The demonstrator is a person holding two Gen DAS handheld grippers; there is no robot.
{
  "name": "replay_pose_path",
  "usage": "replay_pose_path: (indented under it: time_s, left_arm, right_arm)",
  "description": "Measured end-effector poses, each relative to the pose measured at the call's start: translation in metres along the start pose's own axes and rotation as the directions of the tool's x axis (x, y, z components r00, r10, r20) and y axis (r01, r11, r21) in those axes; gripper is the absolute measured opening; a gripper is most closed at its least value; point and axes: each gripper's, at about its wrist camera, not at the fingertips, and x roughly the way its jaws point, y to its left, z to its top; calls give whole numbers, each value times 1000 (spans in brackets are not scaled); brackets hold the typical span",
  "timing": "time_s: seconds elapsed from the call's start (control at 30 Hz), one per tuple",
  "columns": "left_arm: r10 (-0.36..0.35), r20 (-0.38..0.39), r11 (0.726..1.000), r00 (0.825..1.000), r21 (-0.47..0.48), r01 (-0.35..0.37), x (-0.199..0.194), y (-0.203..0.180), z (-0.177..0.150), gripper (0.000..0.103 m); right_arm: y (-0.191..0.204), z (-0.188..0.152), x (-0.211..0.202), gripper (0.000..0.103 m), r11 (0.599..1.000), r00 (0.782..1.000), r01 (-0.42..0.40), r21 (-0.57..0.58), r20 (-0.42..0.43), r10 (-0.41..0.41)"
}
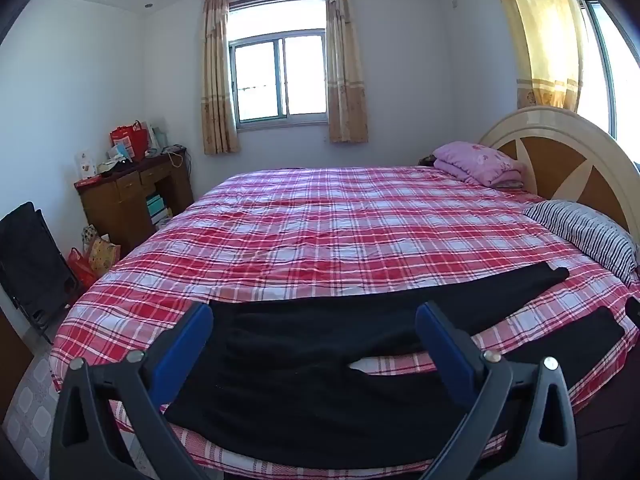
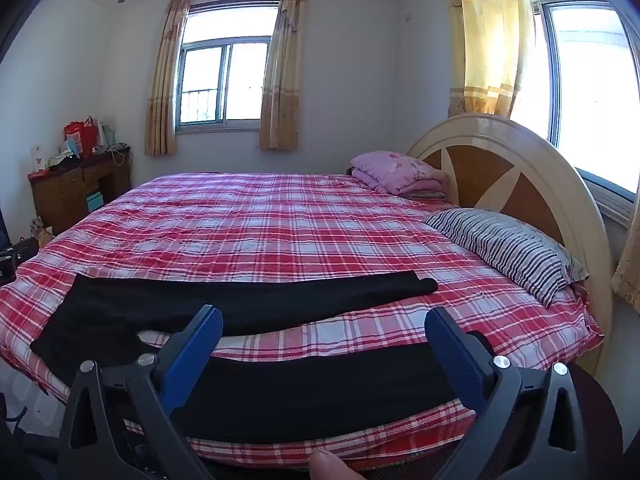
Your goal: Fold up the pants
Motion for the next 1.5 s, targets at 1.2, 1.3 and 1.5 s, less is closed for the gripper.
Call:
replay_pose_path:
  time_s: [1.2, 1.3, 1.5]
  left_arm:
    - [-12, -28, 1000, 1000, 11, 12, 5, -5, -4, 103]
    - [-12, -28, 1000, 1000, 12, 12, 5, -5, -4, 103]
    - [-9, -31, 1000, 999, 15, 10, 6, -6, -4, 103]
  right_arm:
    - [2, -5, 7, 102, 1000, 1000, 13, -15, -9, -13]
    - [2, -5, 7, 102, 1000, 1000, 14, -15, -8, -14]
    - [1, -6, 8, 102, 1000, 1000, 14, -17, -12, -14]
